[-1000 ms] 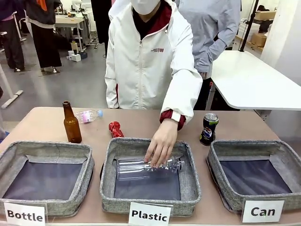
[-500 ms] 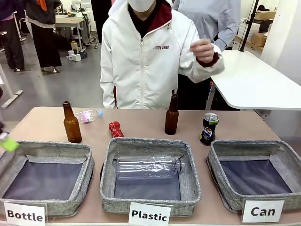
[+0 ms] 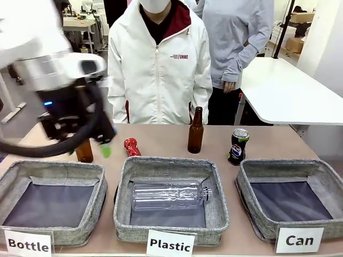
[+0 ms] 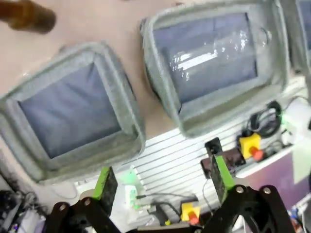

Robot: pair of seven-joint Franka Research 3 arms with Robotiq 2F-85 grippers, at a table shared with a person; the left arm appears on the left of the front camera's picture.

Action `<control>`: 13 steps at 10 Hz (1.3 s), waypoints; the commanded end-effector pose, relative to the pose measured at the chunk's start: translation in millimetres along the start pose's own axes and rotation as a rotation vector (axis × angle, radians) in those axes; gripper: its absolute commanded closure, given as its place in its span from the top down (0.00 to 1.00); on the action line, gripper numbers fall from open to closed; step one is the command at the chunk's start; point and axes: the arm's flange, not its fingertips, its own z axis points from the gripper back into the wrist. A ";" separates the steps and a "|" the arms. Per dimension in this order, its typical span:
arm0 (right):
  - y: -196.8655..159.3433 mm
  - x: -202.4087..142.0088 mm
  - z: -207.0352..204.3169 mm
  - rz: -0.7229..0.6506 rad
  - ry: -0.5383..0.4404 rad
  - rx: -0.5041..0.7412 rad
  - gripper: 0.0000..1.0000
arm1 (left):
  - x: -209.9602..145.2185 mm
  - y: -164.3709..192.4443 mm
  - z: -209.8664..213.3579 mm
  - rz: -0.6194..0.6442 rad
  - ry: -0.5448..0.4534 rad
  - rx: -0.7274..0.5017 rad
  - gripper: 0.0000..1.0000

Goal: Sort the can waste into the basket.
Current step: Pick up the can waste from the table and place it in the right Fabric basket.

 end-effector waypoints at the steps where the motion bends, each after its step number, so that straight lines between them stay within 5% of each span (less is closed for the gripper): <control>1: -0.1 2.6 0.5 0.026 -0.010 0.018 1.00 | 60.0 -23.2 0.9 0.127 0.027 0.054 1.00; 3: -0.1 2.6 0.5 0.026 -0.010 0.018 1.00 | 102.0 -49.7 -10.3 0.305 -0.054 0.083 1.00; 6: -0.1 2.6 0.5 0.026 -0.010 0.018 1.00 | 171.3 -39.2 -38.4 0.285 -0.060 0.140 1.00; 7: -0.1 2.6 0.5 0.026 -0.010 0.018 1.00 | 180.7 -34.1 -43.5 0.338 0.066 0.126 1.00; 8: -0.1 2.6 0.5 0.026 -0.010 0.018 1.00 | 147.9 -37.9 -36.0 0.299 -0.075 0.102 1.00; 10: -0.1 2.6 0.5 0.026 -0.010 0.018 1.00 | 147.9 -37.9 -36.0 0.299 -0.075 0.102 1.00; 13: -0.1 2.6 0.5 0.026 -0.010 0.018 1.00 | 192.4 -20.5 -56.3 0.310 -0.036 0.092 1.00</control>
